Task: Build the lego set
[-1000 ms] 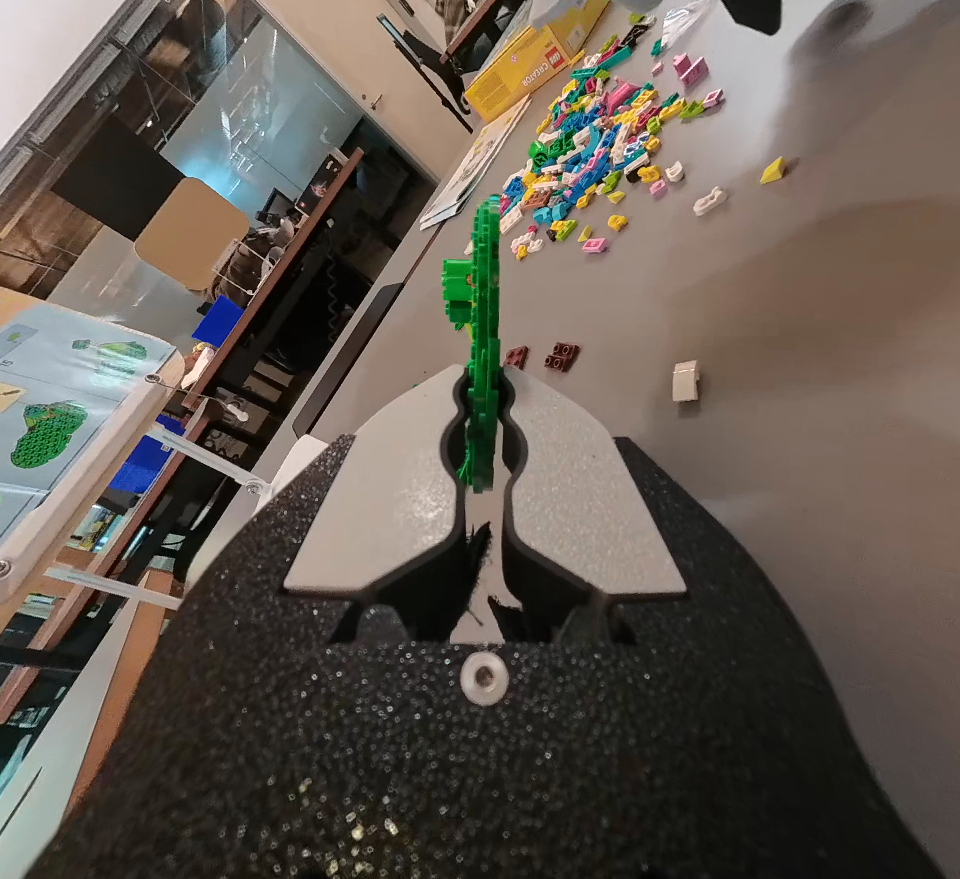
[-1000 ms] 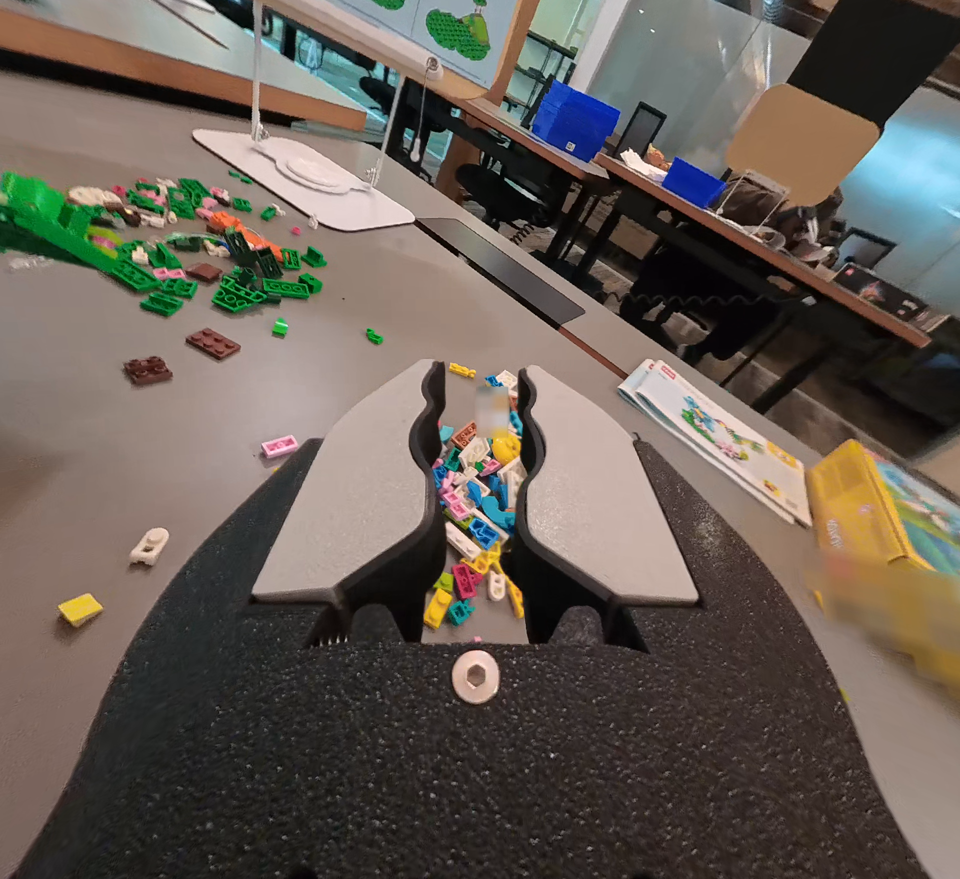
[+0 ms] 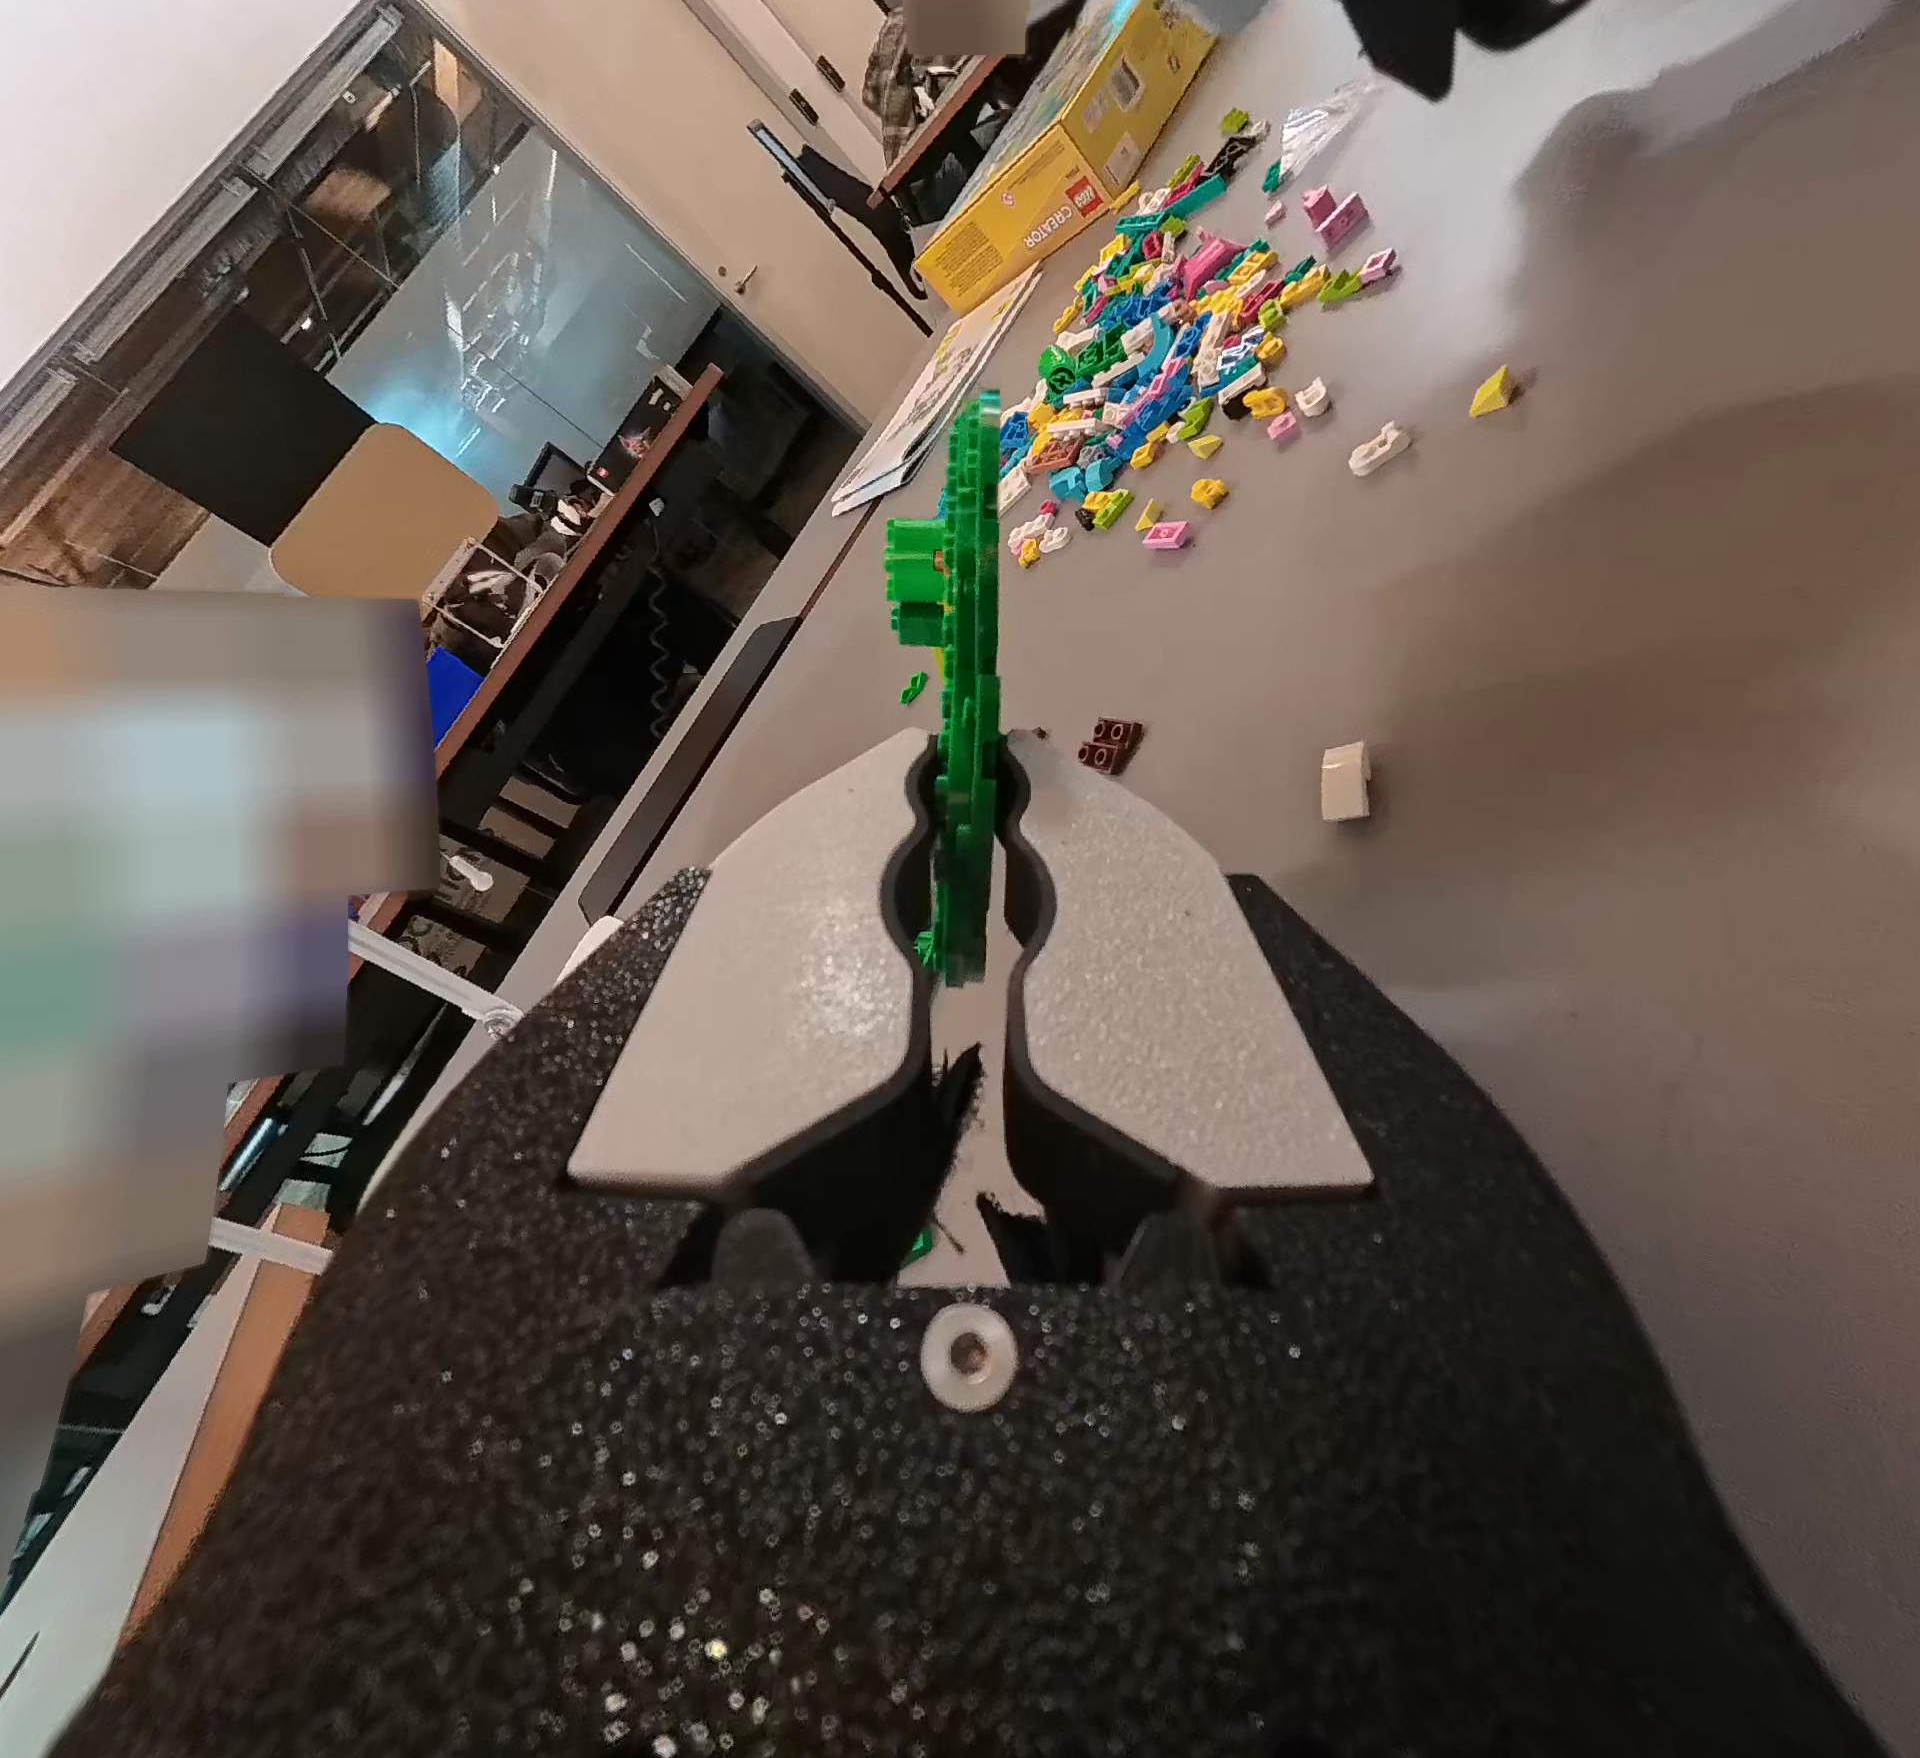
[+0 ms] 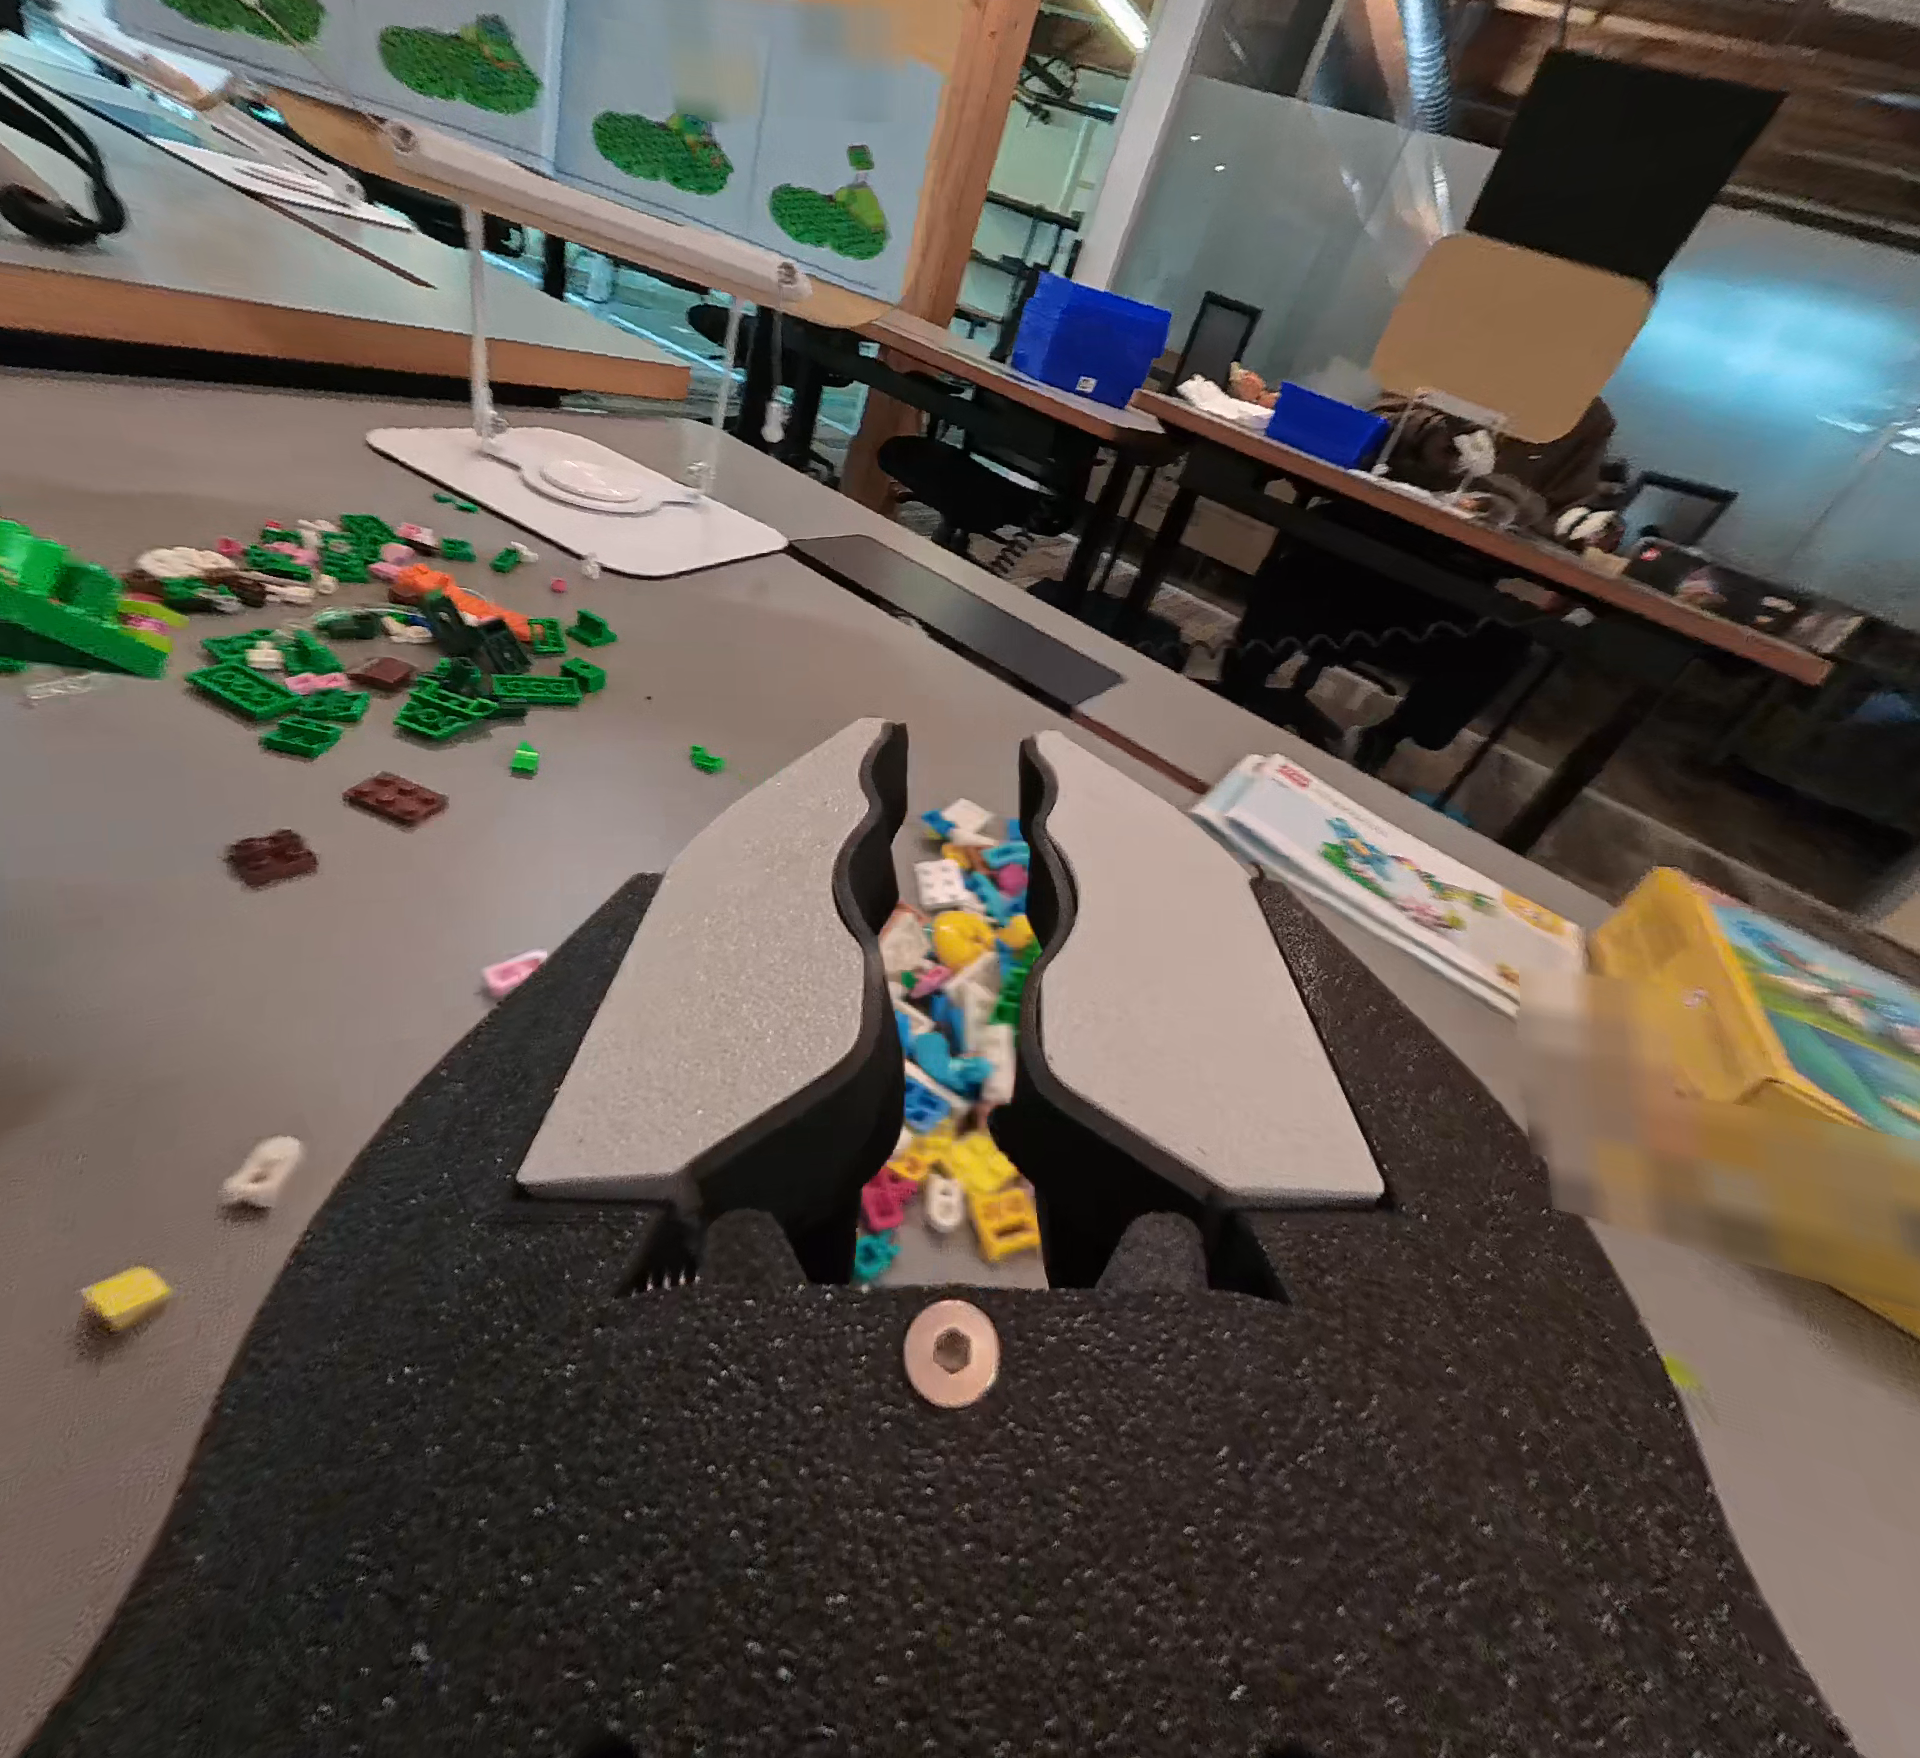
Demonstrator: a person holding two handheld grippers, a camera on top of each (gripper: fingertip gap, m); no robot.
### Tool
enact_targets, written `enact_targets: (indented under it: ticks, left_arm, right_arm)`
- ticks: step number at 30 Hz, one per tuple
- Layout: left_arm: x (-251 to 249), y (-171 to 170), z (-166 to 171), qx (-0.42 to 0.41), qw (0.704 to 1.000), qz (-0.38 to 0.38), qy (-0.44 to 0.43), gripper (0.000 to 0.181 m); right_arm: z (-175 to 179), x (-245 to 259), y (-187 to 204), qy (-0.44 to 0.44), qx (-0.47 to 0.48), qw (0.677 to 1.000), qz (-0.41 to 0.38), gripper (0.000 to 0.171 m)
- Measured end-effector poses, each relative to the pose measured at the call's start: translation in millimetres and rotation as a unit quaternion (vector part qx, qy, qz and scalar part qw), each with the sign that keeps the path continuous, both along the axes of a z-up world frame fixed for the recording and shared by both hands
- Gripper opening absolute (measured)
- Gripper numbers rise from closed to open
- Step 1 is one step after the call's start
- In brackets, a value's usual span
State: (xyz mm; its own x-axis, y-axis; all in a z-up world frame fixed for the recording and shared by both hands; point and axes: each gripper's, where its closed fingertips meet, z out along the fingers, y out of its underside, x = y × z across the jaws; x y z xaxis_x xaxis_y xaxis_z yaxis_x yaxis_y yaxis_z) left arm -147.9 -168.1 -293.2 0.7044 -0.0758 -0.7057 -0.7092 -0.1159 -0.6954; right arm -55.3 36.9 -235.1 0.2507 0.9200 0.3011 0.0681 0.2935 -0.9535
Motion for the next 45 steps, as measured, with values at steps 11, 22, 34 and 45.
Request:
enact_targets:
  ticks: [11,22,34,45]
  left_arm:
    - [4,2,-5,-0.012,1.000,-0.004,0.023,0.008]
    - [4,2,-7,-0.018,1.000,-0.004,0.022,0.008]
    - [4,2,-8,-0.021,0.999,-0.005,0.024,0.008]
    - [4,3,-9,-0.024,0.999,-0.005,0.021,0.008]
  right_arm:
    - [-4,33,54,-0.034,0.058,0.993,-0.101,0.004]
    - [-16,27,53,-0.040,-0.004,0.996,-0.085,0.002]
    - [-26,18,43,-0.059,-0.011,0.996,-0.064,0.002]
    - [-37,36,77,-0.094,-0.030,0.987,-0.128,0.004]
